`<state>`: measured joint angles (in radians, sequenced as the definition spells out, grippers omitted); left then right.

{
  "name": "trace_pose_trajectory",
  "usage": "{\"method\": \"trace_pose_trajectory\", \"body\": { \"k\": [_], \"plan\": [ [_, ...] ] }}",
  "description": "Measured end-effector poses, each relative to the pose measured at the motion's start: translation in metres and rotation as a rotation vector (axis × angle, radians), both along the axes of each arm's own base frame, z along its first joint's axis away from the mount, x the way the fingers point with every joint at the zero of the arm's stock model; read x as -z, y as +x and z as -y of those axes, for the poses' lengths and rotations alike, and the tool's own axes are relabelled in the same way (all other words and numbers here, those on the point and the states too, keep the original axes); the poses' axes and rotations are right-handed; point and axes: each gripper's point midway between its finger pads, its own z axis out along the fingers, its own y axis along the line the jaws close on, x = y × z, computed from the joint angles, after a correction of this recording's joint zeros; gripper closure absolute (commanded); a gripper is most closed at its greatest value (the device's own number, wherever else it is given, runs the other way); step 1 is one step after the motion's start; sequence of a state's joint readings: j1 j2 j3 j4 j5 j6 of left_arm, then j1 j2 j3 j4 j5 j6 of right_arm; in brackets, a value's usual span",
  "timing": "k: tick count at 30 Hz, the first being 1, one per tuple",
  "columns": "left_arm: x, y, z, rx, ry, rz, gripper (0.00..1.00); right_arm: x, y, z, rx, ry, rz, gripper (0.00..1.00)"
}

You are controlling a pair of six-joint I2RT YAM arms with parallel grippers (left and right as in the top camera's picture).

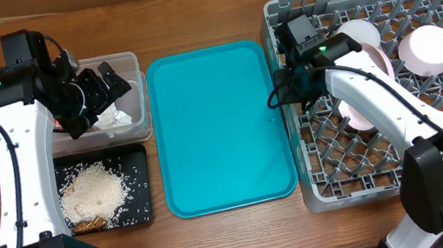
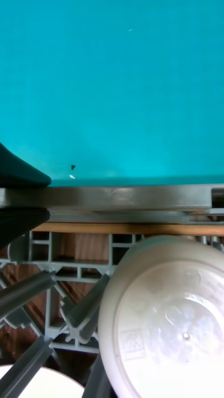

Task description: Sort waste into correct bins and load items into the dishwasher

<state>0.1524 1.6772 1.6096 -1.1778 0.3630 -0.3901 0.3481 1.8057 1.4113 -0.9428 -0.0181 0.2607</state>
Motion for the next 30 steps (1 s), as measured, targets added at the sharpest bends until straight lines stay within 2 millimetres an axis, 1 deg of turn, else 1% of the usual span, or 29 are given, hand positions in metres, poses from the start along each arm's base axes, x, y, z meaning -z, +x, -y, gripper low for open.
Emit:
{"method": "trace_pose_trajectory", "body": {
  "k": [6, 8, 9, 12, 16, 19, 20, 21, 23, 24, 27, 29, 30],
  "plan": [
    [0.000, 0.000, 0.000, 0.000, 0.000, -0.001, 0.00, 0.000, 0.003, 0.000, 0.014, 0.004, 0.011, 0.92],
    [0.000, 0.000, 0.000, 0.000, 0.000, 0.000, 0.00, 0.000, 0.003, 0.000, 0.017, 0.005, 0.009, 0.79],
    [0.000, 0.000, 0.000, 0.000, 0.000, 0.000, 0.00, 0.000, 0.003, 0.000, 0.019, 0.005, 0.009, 0.75],
    [0.000, 0.000, 0.000, 0.000, 0.000, -0.001, 0.00, 0.000, 0.002, -0.003, 0.024, 0.021, 0.002, 0.65],
    [0.000, 0.000, 0.000, 0.000, 0.000, 0.000, 0.00, 0.000, 0.001, -0.004, 0.016, 0.027, 0.000, 0.64],
    [0.000, 0.000, 0.000, 0.000, 0.000, -0.001, 0.00, -0.010, 0.000, -0.003, 0.019, 0.025, -0.016, 0.58],
    [0.000, 0.000, 0.000, 0.000, 0.000, -0.001, 0.00, -0.020, 0.001, -0.003, 0.021, 0.026, -0.017, 0.48],
    [0.000, 0.000, 0.000, 0.000, 0.000, 0.000, 0.00, -0.030, 0.004, -0.003, 0.029, 0.034, -0.008, 0.37],
    [0.000, 0.000, 0.000, 0.000, 0.000, 0.000, 0.00, -0.058, 0.016, -0.004, 0.030, 0.050, 0.042, 0.05],
    [0.000, 0.000, 0.000, 0.000, 0.000, 0.000, 0.00, -0.075, 0.023, -0.004, 0.034, 0.063, 0.075, 0.00],
    [0.000, 0.000, 0.000, 0.000, 0.000, 0.000, 0.00, -0.117, 0.037, -0.002, 0.045, 0.094, 0.172, 0.00],
    [0.000, 0.000, 0.000, 0.000, 0.000, 0.000, 0.00, -0.131, 0.039, 0.000, 0.052, 0.105, 0.206, 0.00],
    [0.000, 0.000, 0.000, 0.000, 0.000, 0.000, 0.00, -0.135, 0.038, 0.001, 0.053, 0.108, 0.212, 0.00]
  ]
}}
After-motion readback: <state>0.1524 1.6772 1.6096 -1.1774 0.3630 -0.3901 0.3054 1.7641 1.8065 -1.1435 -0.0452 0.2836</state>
